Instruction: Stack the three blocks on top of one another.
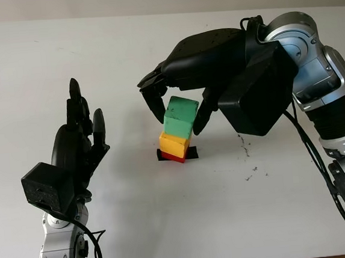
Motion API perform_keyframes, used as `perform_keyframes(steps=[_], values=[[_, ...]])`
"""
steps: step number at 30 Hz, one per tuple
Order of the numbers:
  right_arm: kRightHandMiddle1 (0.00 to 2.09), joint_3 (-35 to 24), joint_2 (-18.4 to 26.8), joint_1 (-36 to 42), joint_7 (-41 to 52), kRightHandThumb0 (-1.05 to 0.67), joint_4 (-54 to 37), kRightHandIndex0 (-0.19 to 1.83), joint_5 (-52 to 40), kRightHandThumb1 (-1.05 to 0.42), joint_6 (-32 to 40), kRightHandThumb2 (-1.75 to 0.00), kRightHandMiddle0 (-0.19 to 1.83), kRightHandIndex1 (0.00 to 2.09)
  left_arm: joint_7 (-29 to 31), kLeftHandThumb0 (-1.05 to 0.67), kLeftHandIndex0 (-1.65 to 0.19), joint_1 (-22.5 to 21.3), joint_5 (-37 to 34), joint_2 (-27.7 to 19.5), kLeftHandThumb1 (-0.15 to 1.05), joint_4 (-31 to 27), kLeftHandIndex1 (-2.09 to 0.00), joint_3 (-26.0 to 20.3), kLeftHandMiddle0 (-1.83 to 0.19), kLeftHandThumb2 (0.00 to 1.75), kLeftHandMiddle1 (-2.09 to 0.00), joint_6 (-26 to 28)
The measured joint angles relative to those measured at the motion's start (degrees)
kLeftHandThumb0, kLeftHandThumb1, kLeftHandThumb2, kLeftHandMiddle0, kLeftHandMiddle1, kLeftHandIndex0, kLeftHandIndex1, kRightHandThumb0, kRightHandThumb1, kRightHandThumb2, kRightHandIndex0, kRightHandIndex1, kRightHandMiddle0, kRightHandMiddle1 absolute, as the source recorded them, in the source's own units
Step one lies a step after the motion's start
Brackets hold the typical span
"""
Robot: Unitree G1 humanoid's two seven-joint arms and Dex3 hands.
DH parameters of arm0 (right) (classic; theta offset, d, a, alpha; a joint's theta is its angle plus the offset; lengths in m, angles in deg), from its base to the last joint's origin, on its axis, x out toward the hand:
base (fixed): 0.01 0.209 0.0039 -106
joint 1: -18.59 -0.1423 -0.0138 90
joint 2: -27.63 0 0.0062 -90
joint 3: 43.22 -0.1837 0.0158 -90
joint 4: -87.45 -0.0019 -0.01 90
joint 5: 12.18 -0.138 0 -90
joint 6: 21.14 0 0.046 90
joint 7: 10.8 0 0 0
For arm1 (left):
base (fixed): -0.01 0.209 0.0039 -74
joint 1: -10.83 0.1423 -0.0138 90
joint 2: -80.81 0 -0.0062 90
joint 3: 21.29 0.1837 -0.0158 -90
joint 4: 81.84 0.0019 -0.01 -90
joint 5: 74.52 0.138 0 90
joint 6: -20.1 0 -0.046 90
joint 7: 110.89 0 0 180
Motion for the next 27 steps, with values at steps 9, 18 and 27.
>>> perform_keyframes(steps=[9,18,27], values=[[1.31,0.1,-0.1,0.0,0.1,-0.42,0.0,0.22,0.1,-0.95,0.5,-0.06,0.34,0.05,-0.1,-0.74,0.19,0.7,0.0,0.3,1.05,0.0,0.00,0.1,0.19,0.68,0.00,0.0],[0.26,1.0,0.7,-0.1,5.7,-0.59,0.0,-0.16,-0.3,-0.91,1.2,-0.05,-0.01,0.01,-0.1,-0.73,0.19,0.7,0.4,0.3,1.05,0.0,0.00,0.1,0.19,0.65,-0.01,0.0],[0.01,1.7,1.8,-1.5,9.8,-0.72,0.0,-0.19,1.0,-0.86,0.9,-0.05,-0.19,0.00,-0.4,-0.72,0.19,0.7,0.9,0.3,1.05,0.0,0.00,0.1,0.19,0.64,-0.03,0.0]])
